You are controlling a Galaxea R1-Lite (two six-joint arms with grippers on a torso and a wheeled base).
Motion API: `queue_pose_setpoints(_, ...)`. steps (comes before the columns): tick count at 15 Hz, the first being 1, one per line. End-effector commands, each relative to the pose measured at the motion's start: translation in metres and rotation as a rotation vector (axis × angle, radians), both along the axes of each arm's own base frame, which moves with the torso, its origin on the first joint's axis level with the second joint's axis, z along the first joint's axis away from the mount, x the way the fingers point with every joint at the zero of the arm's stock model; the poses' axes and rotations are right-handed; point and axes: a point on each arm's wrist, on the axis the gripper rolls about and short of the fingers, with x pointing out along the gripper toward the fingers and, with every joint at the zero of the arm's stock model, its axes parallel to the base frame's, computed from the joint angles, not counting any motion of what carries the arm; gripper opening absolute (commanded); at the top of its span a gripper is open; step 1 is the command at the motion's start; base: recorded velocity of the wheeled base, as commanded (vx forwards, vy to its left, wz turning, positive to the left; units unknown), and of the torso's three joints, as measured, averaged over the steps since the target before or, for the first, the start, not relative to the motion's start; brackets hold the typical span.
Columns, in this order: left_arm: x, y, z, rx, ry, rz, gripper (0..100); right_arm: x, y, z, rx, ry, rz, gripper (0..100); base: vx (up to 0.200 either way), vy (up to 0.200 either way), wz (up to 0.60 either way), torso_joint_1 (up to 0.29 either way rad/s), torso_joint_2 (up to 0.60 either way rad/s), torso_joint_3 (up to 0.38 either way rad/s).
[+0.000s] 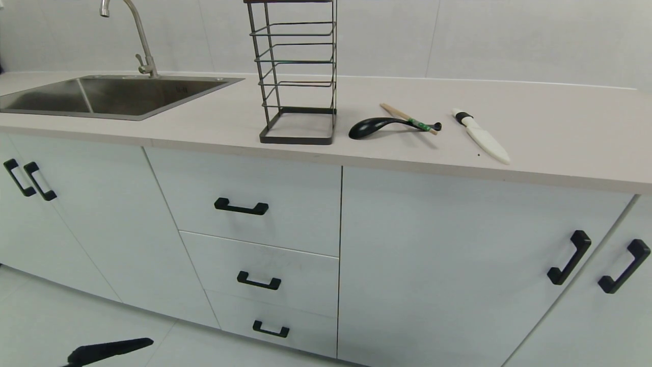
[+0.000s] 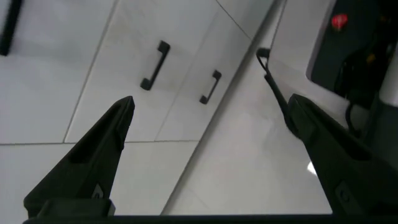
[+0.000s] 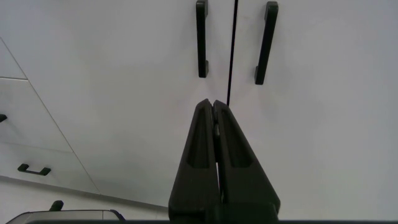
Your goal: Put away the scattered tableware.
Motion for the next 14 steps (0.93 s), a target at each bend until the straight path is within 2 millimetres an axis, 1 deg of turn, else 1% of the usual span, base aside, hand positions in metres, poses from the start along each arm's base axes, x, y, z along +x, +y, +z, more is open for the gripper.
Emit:
queue_pose_setpoints(1,0.017,-0.004,-0.013,0.105,0.112,-0.031,100,0.0,0.0,0.0,0.0,0.002,0.002,0,0.0,0.0,0.0,0.0,0.0,0.0)
queue_pose_setpoints(2,0.025,-0.006,-0.017,0.151,0.139,-0.054,100,0.0,0.0,0.0,0.0,0.002,0.0,0,0.0,0.0,0.0,0.0,0.0,0.0)
queue_pose_setpoints(4,0.029,-0.006,-0.021,0.171,0.178,-0.05,100,0.0,0.0,0.0,0.0,0.002,0.002,0,0.0,0.0,0.0,0.0,0.0,0.0)
queue_pose_setpoints(5,0.034,-0.007,-0.023,0.205,0.19,-0.045,100,0.0,0.0,0.0,0.0,0.002,0.002,0,0.0,0.0,0.0,0.0,0.0,0.0)
queue_pose_setpoints(6,0.041,-0.009,-0.021,0.219,0.182,-0.05,100,0.0,0.0,0.0,0.0,0.002,0.002,0,0.0,0.0,0.0,0.0,0.0,0.0)
queue_pose_setpoints(7,0.05,-0.011,-0.021,0.226,0.18,-0.058,100,0.0,0.0,0.0,0.0,0.002,0.0,0,0.0,0.0,0.0,0.0,0.0,0.0)
queue_pose_setpoints(8,0.069,-0.016,-0.019,0.239,0.159,-0.076,100,0.0,0.0,0.0,0.0,0.002,0.0,0,0.0,0.0,0.0,0.0,0.0,0.0)
queue_pose_setpoints(9,0.082,-0.02,-0.018,0.253,0.132,-0.096,100,0.0,0.0,0.0,0.0,0.002,0.002,0,0.0,0.0,0.0,0.0,0.0,0.0)
queue_pose_setpoints(10,0.091,-0.022,-0.018,0.266,0.116,-0.114,100,0.0,0.0,0.0,0.0,0.003,0.0,0,0.0,0.0,0.0,0.0,0.0,0.0)
queue_pose_setpoints(14,0.101,-0.025,-0.027,0.3,0.151,-0.126,100,0.0,0.0,0.0,0.0,0.002,0.0,0,0.0,0.0,0.0,0.0,0.0,0.0)
